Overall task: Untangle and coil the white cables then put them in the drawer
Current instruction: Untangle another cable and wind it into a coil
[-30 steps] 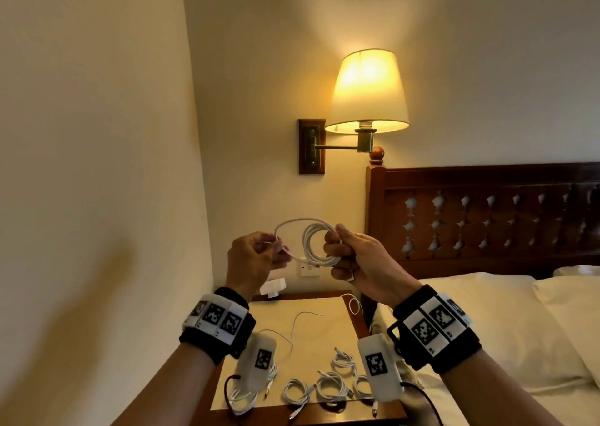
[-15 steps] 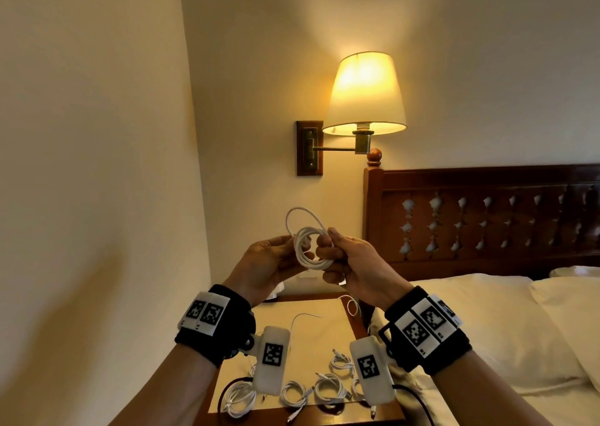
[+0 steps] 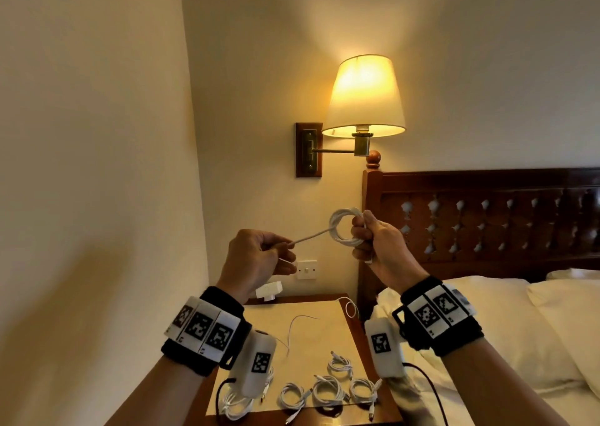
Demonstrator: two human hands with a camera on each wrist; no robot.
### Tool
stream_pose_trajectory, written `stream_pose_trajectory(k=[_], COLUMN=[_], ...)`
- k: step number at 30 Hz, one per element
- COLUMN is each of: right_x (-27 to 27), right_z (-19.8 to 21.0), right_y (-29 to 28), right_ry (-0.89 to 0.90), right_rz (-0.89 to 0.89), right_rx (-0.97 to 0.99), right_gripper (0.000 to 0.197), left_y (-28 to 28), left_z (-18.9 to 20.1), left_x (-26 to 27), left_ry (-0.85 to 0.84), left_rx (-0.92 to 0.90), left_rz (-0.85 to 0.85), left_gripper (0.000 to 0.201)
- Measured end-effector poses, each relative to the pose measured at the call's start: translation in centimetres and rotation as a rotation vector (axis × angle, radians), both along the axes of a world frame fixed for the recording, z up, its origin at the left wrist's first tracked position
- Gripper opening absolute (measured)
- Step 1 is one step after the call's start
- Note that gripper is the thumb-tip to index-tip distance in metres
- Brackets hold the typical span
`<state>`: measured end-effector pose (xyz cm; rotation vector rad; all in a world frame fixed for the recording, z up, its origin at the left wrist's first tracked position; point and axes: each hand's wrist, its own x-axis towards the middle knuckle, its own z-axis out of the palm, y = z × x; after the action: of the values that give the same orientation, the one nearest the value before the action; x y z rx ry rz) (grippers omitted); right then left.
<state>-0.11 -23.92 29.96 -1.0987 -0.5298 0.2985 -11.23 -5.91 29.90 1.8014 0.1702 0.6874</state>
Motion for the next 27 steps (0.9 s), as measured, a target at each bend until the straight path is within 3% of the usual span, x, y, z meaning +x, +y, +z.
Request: stream_pose_trajectory(k=[5,9,13,15,19,22,27], right_x=[0.6,0.7,0.3,-0.1,-1.2,-2.1,-2.6], right_z=[1.4,1.9,1.8,2.3,3.5,4.1,4.3], right_y=[-0.5,-0.5,-0.2,-0.2,-0.1,0.4,0.5], right_ry=[-0.051,-0.156,-0.282,-0.338,-0.449,-0.508,-0.579], right_rz=[-0.034,-0.043,0.074,0.166,0.286,0.321,0.227], right_rx=[-0.014,-0.107,-0.295,-0.374,-0.486,-0.539,-0.585], right_gripper=[0.038,0.037,0.036,0.036,0.036,0.036,0.035], left_y=[0.5,0.0,-0.9,-0.9,-1.0,-2.1,-1.9], left_z=[-0.8,-2.7,-4.6,-4.0,0.8,3.4,3.6], left_x=[-0.8,-1.3,-1.9,-2.0,-1.5,-1.3,-0.7], left_ry=[0.066,0.137,0.219,0.191,-0.115,-0.047,0.081], left_rx=[0.003,0.038,0.219,0.206,0.019,0.125,0.321], left_rz=[-0.032,-0.175,-0.368,-0.435,-0.015,-0.099,-0.145], left_gripper=[0.013,0.012,0.011,0.026,0.027,0.036,0.042])
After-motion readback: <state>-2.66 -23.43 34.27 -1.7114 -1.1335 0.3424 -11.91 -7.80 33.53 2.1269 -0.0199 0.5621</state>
